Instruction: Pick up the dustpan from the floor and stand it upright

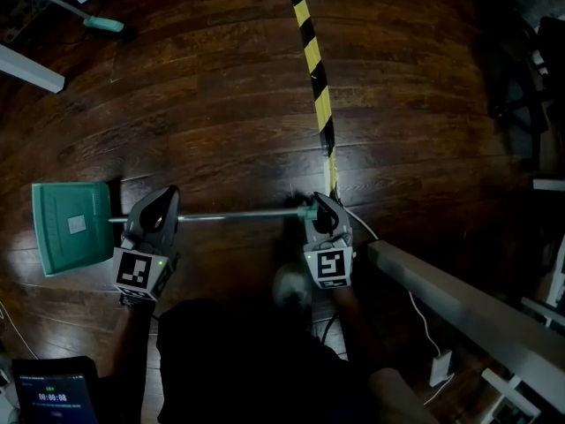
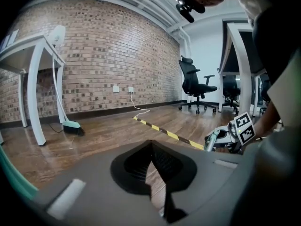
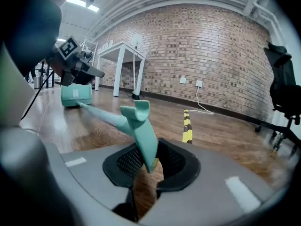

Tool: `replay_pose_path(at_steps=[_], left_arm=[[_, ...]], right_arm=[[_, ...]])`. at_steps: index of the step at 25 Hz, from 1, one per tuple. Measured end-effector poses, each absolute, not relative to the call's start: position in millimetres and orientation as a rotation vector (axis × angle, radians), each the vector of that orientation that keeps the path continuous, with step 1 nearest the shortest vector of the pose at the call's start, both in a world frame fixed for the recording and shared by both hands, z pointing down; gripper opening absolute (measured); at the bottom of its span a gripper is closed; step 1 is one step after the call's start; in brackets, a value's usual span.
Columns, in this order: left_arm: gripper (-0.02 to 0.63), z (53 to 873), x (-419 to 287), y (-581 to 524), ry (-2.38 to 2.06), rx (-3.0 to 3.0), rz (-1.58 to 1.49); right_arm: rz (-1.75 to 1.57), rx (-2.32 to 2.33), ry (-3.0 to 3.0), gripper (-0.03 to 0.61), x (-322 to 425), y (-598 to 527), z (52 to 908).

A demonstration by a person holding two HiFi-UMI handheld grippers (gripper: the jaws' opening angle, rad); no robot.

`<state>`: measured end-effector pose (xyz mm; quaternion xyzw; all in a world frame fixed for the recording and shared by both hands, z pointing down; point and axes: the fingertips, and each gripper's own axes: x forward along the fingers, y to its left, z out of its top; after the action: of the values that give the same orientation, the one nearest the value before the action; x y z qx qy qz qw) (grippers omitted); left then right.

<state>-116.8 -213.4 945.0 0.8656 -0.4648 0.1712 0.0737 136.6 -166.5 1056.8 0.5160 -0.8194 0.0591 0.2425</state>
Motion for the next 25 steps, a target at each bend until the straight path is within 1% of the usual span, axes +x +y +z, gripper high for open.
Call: replay_pose_path(at_steps=[9, 14, 18, 25], left_arm=[[0.0, 861.3, -103.5, -216.7, -1.412, 2.574, 0.426], [0.0, 781.6, -115.9, -211.5, -1.467, 2.54, 0.376], [0.0, 717.6, -127.7, -202.8, -1.468, 2.512, 0.391], [0.0, 609.2, -147.4, -189.2, -1.478, 2.416, 0.41]], right_arm=[[0.034, 1.53, -2.213, 0.091, 153.2, -187.6, 937.7], [0.019, 1.54, -2.158, 0.104, 163.7, -186.8, 856.0], [0.085, 1.584, -2.119, 0.129, 171.1, -183.4, 788.1], [0.011, 1.469, -2.002, 0.141, 169.4, -177.8, 684.4]])
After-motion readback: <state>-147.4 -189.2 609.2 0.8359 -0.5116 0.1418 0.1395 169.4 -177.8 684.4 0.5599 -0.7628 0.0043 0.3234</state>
